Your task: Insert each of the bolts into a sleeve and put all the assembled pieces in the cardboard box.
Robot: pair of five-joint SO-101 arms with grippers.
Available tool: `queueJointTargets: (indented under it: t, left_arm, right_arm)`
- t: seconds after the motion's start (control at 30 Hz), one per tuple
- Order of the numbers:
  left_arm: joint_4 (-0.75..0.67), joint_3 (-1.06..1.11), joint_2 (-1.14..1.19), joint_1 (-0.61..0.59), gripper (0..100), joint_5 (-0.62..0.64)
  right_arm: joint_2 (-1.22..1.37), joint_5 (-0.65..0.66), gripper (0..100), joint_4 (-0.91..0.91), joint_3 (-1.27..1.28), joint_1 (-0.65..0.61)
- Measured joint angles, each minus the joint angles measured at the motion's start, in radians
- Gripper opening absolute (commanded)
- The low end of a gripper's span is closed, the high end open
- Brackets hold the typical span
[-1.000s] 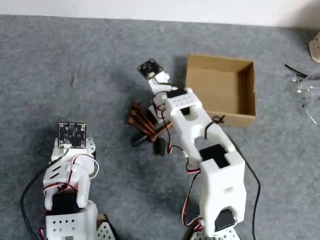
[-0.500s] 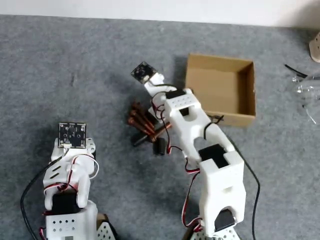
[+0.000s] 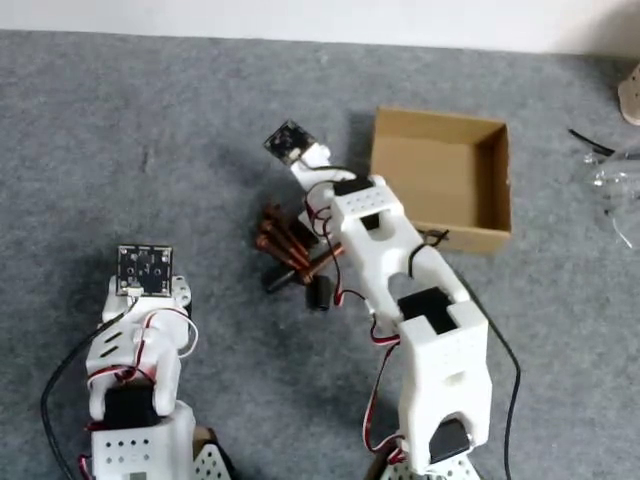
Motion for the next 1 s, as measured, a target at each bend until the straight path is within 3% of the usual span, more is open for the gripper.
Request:
queueJointTargets:
  t: [0.17,0.37,0.57,1.0]
  left_arm:
    - [0.0,0.0,0.0,0.0,1,0.0]
    - [0.0,0.0,0.0,0.0,1,0.0]
    - [0.0,0.0,0.0,0.0,1,0.0]
    - [0.0,0.0,0.0,0.0,1,0.0]
  right_arm:
    - [-0.084,-0.005,0.5,-0.005,0.057,0.0]
    - [-0.269,-0.008,0.4,-0.18,0.333,-0.002]
    - [-0.54,-0.011,0.4,-0.275,0.628,-0.008]
    - [-1.168,-0.147,0.4,-0.439,1.149,0.051]
